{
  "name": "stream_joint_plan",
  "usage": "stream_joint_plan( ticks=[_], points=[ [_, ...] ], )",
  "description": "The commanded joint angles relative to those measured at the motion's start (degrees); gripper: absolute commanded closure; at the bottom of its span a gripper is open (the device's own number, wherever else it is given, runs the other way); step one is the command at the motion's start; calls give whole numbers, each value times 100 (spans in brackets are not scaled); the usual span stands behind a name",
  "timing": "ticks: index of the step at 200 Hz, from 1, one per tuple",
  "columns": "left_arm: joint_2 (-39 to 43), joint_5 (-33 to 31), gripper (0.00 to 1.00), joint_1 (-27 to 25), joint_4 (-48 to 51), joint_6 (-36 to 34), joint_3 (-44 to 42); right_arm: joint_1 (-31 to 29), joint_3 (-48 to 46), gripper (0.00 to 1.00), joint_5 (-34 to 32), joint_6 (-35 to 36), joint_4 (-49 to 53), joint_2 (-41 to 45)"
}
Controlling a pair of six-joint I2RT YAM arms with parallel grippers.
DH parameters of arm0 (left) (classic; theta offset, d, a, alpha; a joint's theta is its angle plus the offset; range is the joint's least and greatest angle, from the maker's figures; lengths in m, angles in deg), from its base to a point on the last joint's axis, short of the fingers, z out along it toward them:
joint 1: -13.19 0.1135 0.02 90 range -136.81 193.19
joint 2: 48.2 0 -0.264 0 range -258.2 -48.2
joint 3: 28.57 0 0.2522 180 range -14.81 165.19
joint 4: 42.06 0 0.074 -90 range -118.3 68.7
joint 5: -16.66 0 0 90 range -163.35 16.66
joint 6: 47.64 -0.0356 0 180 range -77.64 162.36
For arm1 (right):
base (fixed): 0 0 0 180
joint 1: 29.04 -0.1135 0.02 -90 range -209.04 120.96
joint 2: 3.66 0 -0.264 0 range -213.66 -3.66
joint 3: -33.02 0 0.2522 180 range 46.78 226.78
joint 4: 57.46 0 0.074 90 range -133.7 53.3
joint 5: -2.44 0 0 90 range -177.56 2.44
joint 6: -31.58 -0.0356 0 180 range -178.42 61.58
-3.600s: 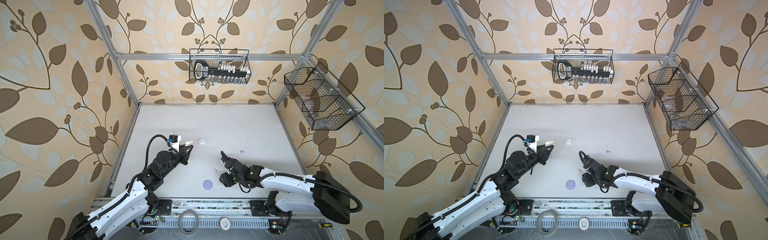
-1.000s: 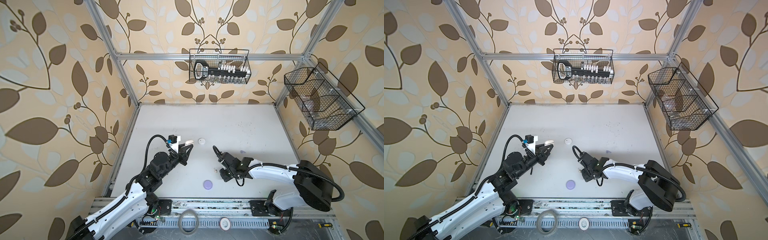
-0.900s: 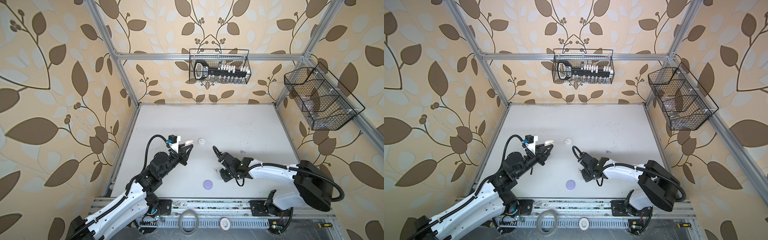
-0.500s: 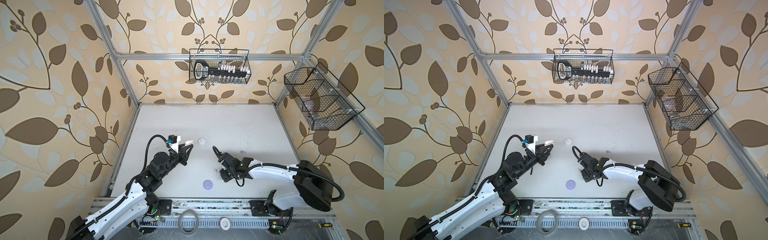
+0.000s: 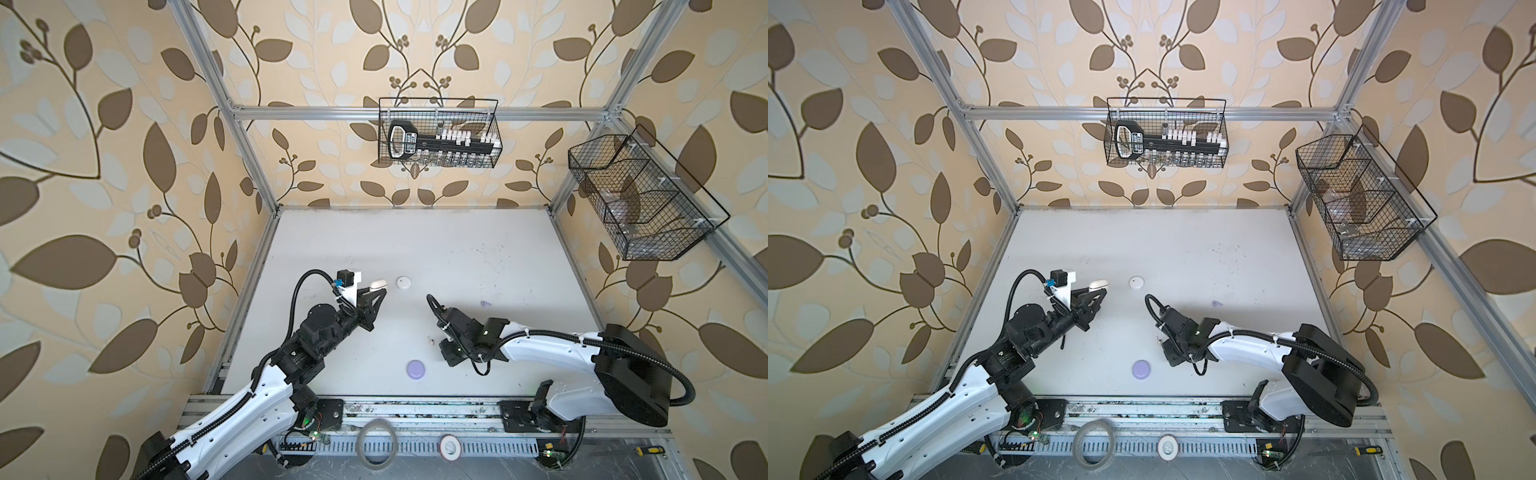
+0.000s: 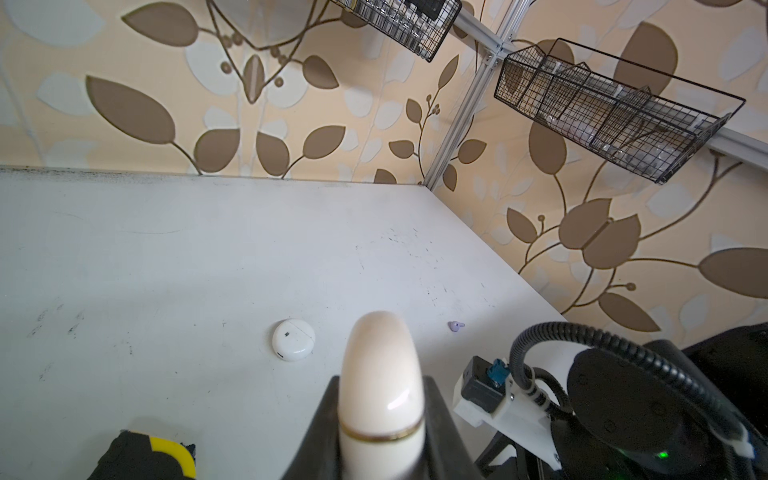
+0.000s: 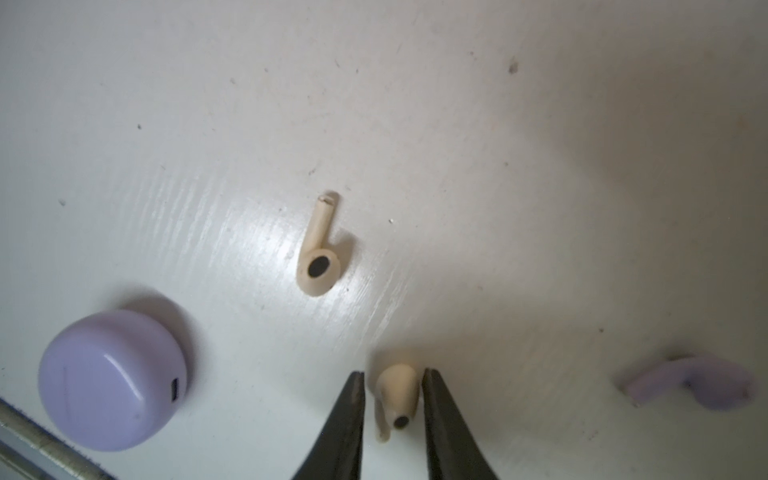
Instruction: Insert the wireless bluetooth earbuds into the charging case
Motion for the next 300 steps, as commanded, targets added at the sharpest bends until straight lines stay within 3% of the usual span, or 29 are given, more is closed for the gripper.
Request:
stream_joint_plan(
  ticks=[1, 111, 192, 231, 254, 300],
  points=[
    [50, 92, 100, -15, -259, -154, 3, -64, -89, 71, -6, -72, -24, 18],
    [42, 98, 100, -17, -251, -162, 5, -68, 12, 74, -67, -13, 129, -132],
    [50, 118, 100, -17, -246, -169, 5, -79, -134, 86, -6, -141, -82, -117],
    [76, 160, 100, -10, -270, -186, 4, -82, -286, 88, -5, -397, -388, 272],
    [51, 553, 100, -12, -527, -269, -77, -68, -322, 89, -139, -609, -568, 801],
    [-346, 2389, 100, -15, -1833, -900, -337, -156, -347, 91, -867, -1329, -928, 2580]
  ],
)
